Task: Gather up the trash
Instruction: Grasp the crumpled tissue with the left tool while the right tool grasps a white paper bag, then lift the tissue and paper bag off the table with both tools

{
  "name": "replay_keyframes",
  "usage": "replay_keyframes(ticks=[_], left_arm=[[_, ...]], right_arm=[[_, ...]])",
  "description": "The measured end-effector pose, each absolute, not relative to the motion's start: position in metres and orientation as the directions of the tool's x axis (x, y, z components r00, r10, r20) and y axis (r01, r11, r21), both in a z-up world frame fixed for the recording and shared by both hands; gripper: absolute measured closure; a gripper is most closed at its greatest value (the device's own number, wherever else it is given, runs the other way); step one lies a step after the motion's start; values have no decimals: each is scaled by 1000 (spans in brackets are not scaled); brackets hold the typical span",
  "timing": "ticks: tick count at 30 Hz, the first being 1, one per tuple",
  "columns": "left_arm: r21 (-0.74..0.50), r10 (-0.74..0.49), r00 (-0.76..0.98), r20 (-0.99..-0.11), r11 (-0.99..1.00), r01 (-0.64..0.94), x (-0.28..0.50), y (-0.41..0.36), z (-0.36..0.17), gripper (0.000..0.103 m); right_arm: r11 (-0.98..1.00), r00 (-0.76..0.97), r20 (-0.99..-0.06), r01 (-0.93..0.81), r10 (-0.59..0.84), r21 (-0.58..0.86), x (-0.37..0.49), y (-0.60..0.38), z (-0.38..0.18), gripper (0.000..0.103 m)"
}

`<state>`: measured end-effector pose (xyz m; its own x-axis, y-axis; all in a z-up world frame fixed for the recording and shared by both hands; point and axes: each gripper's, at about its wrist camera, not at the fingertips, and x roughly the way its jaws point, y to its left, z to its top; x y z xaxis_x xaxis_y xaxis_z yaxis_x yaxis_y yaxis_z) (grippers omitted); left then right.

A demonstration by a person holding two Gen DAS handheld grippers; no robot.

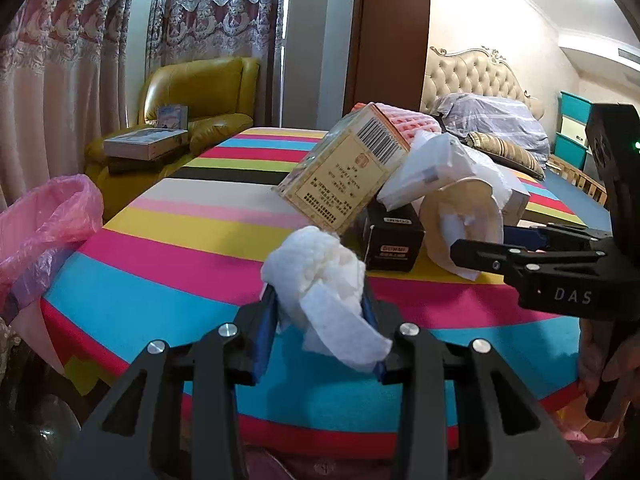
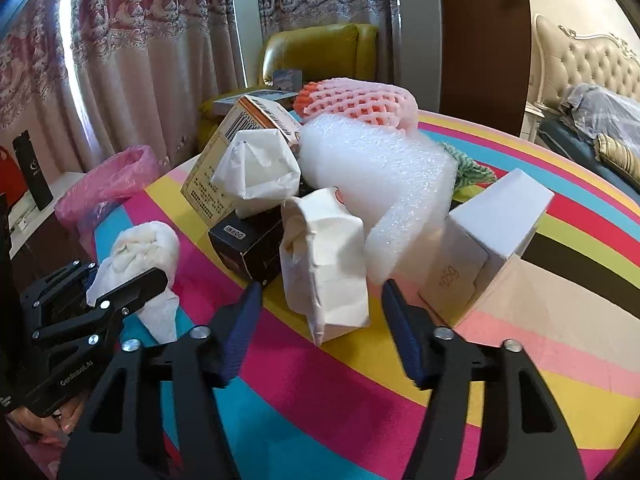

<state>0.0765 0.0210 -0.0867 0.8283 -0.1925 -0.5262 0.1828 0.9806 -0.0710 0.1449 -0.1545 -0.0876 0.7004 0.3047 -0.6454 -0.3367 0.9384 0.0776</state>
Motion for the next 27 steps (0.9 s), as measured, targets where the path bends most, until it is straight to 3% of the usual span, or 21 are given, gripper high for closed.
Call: replay_keyframes(ticks=[2,18,27], left_arm=[[-64,-189,833,-519,981,183,75,21,-85,66],[-24,-164,889,-428,985,170,55,22,-67,66],[-9,-160,907,-390,985,169,45,20,-59,66]], right_arm=[[938,698,-646,-338,308,81,144,-155,-89,63],[941,846,-421,-334,328,61,95,-172,-69,63],[936,851,-404,-348,336,45,82,-167,-66,63]])
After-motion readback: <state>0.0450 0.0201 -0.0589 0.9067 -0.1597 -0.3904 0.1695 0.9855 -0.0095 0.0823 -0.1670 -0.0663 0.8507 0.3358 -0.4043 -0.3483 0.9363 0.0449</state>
